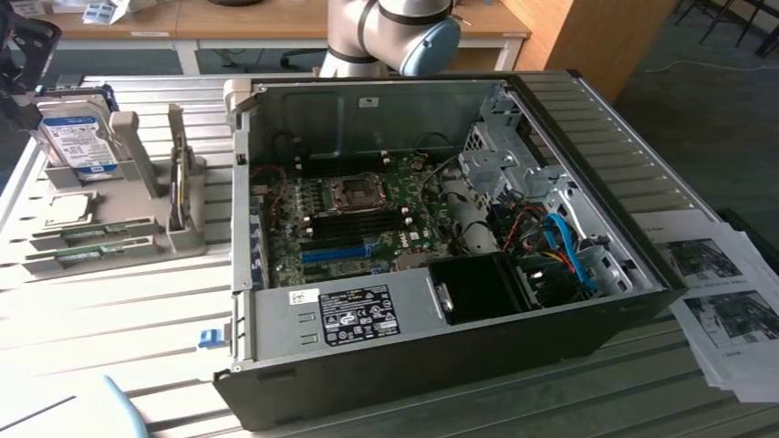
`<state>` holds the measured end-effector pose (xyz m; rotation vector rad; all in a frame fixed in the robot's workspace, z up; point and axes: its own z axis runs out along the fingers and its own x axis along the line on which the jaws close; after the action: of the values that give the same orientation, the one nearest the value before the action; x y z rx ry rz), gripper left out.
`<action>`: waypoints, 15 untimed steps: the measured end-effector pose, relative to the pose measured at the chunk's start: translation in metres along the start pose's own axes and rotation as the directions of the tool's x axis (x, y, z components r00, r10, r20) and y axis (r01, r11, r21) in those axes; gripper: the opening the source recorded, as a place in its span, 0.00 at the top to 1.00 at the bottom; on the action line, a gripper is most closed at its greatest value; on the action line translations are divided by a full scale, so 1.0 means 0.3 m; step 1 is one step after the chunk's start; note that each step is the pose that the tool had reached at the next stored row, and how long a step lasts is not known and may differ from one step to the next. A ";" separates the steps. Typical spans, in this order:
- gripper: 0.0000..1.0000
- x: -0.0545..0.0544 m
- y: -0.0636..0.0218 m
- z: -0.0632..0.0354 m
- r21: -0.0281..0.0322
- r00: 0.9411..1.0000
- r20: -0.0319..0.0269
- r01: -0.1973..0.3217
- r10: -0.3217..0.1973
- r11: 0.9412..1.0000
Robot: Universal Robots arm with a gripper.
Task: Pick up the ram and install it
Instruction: 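Reach for the ram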
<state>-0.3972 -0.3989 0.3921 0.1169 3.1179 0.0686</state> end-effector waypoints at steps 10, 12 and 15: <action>0.91 0.001 0.012 0.002 0.000 1.000 0.000 0.000 0.000 1.000; 0.91 0.002 0.020 0.003 0.000 1.000 0.000 0.000 0.000 1.000; 0.91 0.003 0.032 0.005 0.000 1.000 0.000 0.000 0.000 1.000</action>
<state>-0.3972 -0.3892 0.3910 0.1169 3.1179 0.0687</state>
